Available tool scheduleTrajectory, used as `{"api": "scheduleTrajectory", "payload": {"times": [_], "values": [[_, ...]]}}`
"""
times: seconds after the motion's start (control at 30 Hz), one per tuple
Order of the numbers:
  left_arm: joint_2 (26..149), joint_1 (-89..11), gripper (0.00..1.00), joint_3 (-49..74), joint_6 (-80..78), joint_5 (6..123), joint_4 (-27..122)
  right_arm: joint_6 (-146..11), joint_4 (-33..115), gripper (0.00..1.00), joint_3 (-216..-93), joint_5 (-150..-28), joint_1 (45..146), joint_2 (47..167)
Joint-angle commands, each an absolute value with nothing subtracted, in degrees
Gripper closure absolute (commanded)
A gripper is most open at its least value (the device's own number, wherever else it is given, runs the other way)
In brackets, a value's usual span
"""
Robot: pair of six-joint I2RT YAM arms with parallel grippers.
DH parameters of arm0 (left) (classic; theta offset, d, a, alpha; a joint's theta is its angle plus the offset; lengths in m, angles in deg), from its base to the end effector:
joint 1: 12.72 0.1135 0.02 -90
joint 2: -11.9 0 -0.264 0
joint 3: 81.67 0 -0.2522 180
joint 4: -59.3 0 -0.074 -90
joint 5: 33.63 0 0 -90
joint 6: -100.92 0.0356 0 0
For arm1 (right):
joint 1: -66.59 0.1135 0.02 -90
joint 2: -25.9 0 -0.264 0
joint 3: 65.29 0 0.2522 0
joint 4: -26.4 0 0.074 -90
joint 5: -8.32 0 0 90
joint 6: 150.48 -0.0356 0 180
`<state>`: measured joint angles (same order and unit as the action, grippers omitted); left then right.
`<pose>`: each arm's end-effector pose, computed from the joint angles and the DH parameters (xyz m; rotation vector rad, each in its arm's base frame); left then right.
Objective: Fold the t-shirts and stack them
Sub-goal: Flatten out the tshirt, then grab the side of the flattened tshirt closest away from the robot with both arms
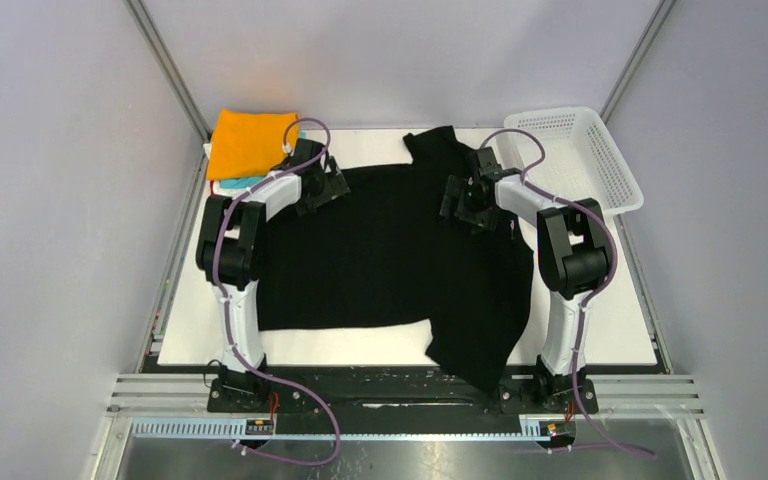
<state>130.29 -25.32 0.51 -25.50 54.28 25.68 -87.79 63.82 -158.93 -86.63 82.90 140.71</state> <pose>0.4353 -0.0960 0.1683 -0.5393 2.4843 -0.2985 0.4051 0.1217 0.1686 0.2209 2.6292 0.3815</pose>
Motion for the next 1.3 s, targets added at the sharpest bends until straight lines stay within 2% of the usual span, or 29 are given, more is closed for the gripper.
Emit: {"api": "scheduleTrajectory", "payload": {"times": [0.0,0.17,0.3,0.53,0.77,1.03,1.27], "values": [[135.48,-24.02,0.01,-7.84,-24.19,56.1,22.05,-87.7,65.79,0.01,-165.57,-84.12,81.34,144.04],[136.29,-23.4,0.01,-13.93,-25.62,57.24,21.17,-87.07,64.54,0.01,-168.39,-85.03,81.27,144.54],[128.19,-23.56,0.01,-11.12,-25.19,57.62,21.53,-84.97,64.71,0.0,-166.46,-83.75,81.29,137.92],[97.95,-25.71,0.01,15.08,-25.32,48.04,25.5,-86.9,54.78,0.0,-145.92,-83.26,81.27,114.06],[77.67,-27.08,0.01,37.17,-33.91,42.06,19.05,-88.96,48.14,0.0,-131.95,-87.44,81.31,97.61],[65.82,-27.03,0.01,45.99,-43.65,33.97,3.43,-89.63,47.1,0.0,-131.0,-91.34,81.27,96.93],[63.09,-25.87,0.01,51.15,-51.78,26.46,-1.1,-89.06,47.13,0.01,-131.28,-90.94,81.18,98.21]]}}
